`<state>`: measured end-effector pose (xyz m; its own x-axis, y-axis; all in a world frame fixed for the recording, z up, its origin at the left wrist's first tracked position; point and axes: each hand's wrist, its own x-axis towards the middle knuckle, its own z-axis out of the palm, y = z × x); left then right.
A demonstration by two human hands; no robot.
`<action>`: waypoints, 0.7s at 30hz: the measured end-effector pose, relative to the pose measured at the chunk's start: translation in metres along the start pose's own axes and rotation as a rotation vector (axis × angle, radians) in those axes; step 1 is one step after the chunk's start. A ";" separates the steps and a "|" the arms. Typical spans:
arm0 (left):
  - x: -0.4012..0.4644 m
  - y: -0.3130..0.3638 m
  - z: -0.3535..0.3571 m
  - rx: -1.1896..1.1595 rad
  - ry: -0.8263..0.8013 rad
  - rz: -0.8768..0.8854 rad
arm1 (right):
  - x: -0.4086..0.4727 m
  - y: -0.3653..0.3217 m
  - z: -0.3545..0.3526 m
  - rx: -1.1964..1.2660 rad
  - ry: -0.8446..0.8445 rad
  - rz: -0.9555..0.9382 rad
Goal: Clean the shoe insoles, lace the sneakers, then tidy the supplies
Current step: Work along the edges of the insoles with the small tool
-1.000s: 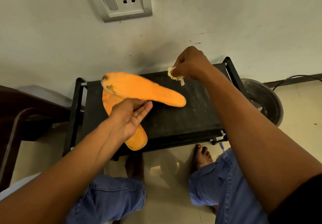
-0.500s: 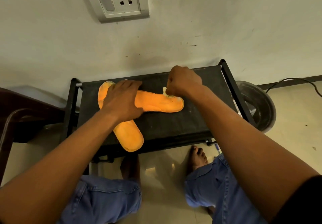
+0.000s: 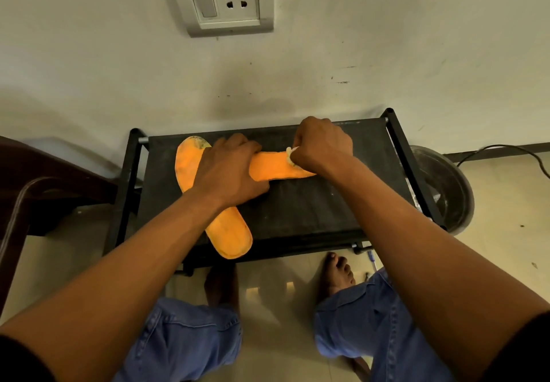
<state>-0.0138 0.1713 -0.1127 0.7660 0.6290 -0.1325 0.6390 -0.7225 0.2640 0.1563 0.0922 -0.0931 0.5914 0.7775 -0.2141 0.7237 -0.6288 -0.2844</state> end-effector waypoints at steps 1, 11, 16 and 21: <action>-0.002 0.005 0.002 0.001 0.024 -0.018 | -0.001 -0.001 0.000 0.000 0.013 0.006; -0.010 0.016 -0.003 0.115 -0.168 -0.161 | -0.034 -0.039 0.038 -0.047 -0.021 -0.321; -0.012 0.018 -0.001 0.177 -0.127 -0.129 | -0.024 -0.012 0.024 -0.161 0.117 -0.089; -0.014 0.016 0.000 0.165 -0.116 -0.119 | -0.001 0.023 0.005 -0.122 0.149 0.151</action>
<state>-0.0143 0.1514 -0.1065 0.6815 0.6821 -0.2651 0.7207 -0.6885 0.0813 0.1702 0.0771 -0.1044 0.7355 0.6697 -0.1025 0.6554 -0.7417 -0.1429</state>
